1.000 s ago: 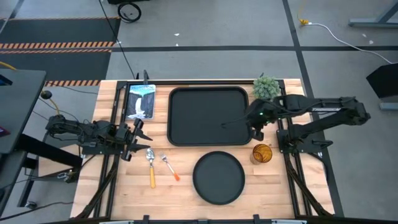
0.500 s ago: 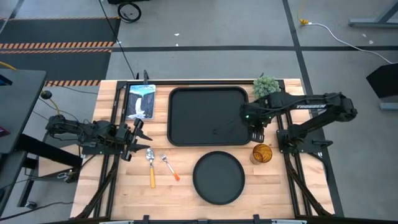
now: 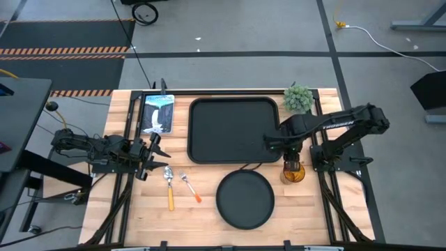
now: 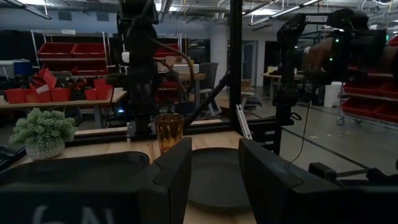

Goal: Pick and place plate/cup/fork/spoon on tray
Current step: Put the brown cup on the black tray

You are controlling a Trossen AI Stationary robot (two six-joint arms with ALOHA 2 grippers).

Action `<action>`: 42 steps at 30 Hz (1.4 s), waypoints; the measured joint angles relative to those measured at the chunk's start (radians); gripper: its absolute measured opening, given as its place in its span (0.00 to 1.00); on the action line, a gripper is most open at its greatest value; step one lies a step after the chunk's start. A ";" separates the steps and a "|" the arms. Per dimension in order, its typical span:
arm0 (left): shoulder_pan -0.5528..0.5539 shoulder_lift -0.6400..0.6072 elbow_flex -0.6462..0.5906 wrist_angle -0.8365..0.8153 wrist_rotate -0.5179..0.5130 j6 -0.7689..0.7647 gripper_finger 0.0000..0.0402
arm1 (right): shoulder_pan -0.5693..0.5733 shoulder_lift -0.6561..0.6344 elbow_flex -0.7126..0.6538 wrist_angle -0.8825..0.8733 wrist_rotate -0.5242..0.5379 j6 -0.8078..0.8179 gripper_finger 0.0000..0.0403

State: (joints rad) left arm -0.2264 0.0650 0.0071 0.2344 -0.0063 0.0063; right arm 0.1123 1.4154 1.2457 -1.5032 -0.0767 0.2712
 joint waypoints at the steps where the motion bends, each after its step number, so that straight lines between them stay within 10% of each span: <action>1: 0.000 0.000 0.000 0.000 0.000 0.000 0.35 | 0.011 0.000 0.000 -0.005 0.001 0.012 0.33; 42: 0.000 0.000 0.000 0.000 0.000 0.000 0.35 | 0.168 -0.005 -0.252 0.180 0.087 0.147 0.37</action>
State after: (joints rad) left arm -0.2267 0.0650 0.0068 0.2344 -0.0060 0.0059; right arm 0.2802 1.4109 0.9934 -1.3228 0.0105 0.4182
